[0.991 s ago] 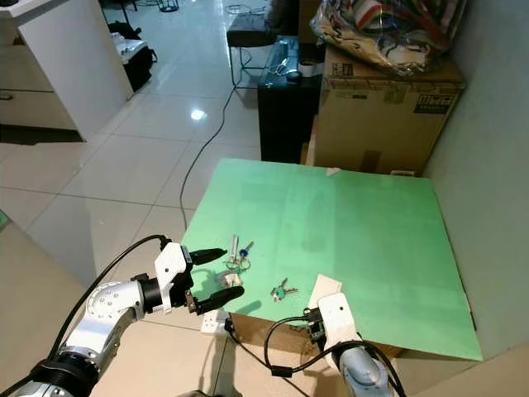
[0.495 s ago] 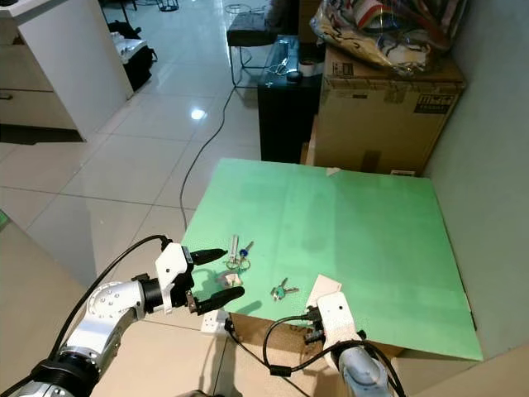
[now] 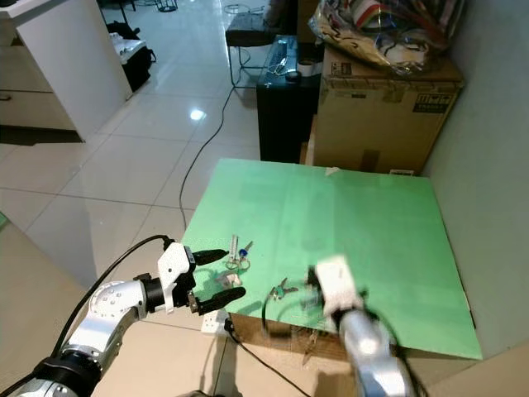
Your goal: Hang keys on a hook
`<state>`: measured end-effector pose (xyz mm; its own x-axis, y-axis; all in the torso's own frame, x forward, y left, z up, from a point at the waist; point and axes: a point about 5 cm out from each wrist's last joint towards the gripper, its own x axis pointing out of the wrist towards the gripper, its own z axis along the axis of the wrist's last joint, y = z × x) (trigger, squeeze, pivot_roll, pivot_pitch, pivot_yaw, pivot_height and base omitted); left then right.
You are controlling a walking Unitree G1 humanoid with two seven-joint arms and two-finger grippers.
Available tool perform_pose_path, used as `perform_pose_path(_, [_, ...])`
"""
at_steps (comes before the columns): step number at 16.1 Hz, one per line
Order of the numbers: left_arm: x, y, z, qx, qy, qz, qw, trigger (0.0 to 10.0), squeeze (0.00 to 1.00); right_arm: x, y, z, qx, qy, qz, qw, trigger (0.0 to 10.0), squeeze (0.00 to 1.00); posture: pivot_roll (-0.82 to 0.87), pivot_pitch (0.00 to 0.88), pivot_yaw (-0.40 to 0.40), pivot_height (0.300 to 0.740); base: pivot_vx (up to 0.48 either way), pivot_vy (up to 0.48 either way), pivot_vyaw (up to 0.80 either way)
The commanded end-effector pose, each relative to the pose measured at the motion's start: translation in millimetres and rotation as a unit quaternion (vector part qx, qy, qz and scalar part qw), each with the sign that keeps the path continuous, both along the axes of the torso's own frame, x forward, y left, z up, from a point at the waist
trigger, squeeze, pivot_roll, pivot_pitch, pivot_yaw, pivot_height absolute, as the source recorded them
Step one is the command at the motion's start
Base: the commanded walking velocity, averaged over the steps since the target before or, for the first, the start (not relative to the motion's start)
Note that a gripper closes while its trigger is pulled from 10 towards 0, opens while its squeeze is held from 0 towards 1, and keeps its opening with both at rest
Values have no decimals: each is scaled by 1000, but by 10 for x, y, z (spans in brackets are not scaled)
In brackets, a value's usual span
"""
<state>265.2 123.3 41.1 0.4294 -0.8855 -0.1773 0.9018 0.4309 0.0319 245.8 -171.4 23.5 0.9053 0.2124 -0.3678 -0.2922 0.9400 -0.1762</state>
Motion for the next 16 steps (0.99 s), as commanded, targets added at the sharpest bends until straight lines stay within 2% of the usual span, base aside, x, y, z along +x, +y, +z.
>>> perform_pose_path(1, [33, 3, 24, 8, -7, -5, 1000, 10000, 0, 59, 16, 111, 5, -18, 1, 1000, 0, 0, -167, 0, 125, 740, 0, 0, 0])
perform_pose_path(3, [56, 11, 17, 6, -5, 13, 1000, 10000, 0, 156, 20, 299, 8, -50, 2, 999, 0, 0, -171, 0, 127, 740, 0, 0, 0])
perform_pose_path(4, [267, 77, 45, -55, 45, 174, 982, 10000, 0, 222, 44, 474, 44, -73, -7, 996, 0, 0, -175, 0, 123, 740, 0, 0, 0])
perform_pose_path(5, [343, 113, 60, -80, 68, 234, 967, 10000, 0, 241, 56, 554, 53, -89, -7, 995, 0, 0, -175, 0, 123, 740, 0, 0, 0])
perform_pose_path(6, [458, 179, 138, -134, 83, 325, 932, 10000, 0, 276, 49, 728, 66, -130, -19, 989, 0, 0, -169, 0, 109, 740, 0, 0, 0])
perform_pose_path(7, [509, 200, 253, -161, 52, 366, 915, 10000, 0, 300, 21, 817, 75, -157, -43, 984, 0, 0, -166, 0, 104, 740, 0, 0, 0])
perform_pose_path(10, [601, 195, 481, -189, -4, 428, 884, 10000, 0, 297, 4, 907, 59, -206, -60, 975, 0, 0, -151, 0, 85, 740, 0, 0, 0])
perform_pose_path(12, [600, 250, 517, -170, -25, 457, 873, 10000, 0, 281, 12, 907, 50, -216, -60, 973, 0, 0, -147, 0, 86, 740, 0, 0, 0])
perform_pose_path(13, [562, 293, 542, -141, -50, 472, 869, 10000, 0, 243, 3, 879, 29, -221, -65, 973, 0, 0, -146, 0, 86, 740, 0, 0, 0])
perform_pose_path(14, [430, 310, 594, -120, -86, 459, 876, 10000, 0, 166, 1, 823, 28, -221, -68, 972, 0, 0, -137, 0, 88, 740, 0, 0, 0])
perform_pose_path(15, [311, 309, 650, -120, -109, 442, 882, 10000, 0, 90, -10, 781, 35, -222, -79, 971, 0, 0, -127, 0, 82, 740, 0, 0, 0])
perform_pose_path(16, [251, 299, 693, -122, -121, 432, 886, 10000, 0, 31, -20, 756, 41, -223, -93, 969, 0, 0, -116, 0, 76, 740, 0, 0, 0])
